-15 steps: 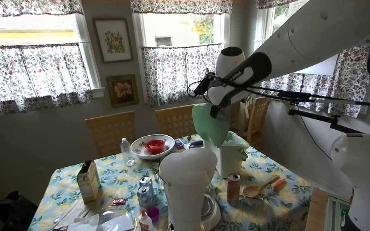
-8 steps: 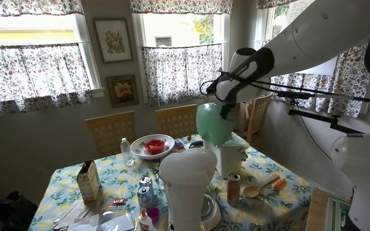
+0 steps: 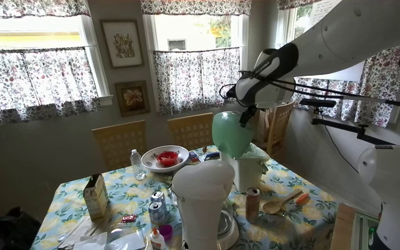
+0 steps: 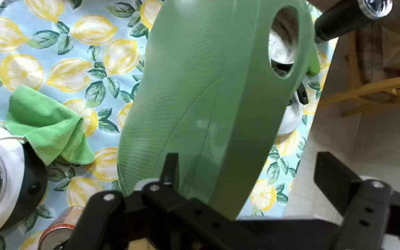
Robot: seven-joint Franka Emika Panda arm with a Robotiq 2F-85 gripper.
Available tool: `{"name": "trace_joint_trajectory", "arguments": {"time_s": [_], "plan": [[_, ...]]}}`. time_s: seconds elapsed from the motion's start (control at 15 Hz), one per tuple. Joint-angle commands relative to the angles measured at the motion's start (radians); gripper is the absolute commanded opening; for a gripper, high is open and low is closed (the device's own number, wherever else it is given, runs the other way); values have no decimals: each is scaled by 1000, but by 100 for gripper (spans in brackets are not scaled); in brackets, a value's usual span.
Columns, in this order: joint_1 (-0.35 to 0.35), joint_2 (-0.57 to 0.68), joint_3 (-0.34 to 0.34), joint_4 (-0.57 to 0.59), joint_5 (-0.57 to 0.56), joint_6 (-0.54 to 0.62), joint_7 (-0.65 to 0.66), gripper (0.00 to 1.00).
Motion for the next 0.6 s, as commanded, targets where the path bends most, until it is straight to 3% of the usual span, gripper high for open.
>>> {"name": "trace_joint_trajectory", "arguments": {"time_s": [0.0, 0.13, 0.27, 0.53], "plan": [[1, 16, -29, -9, 91, -44, -82, 100], [10, 44, -39, -13, 130, -48, -114, 100], [15, 78, -44, -13, 159, -50, -137, 74], [28, 148, -45, -6, 199, -47, -172, 45]]}}
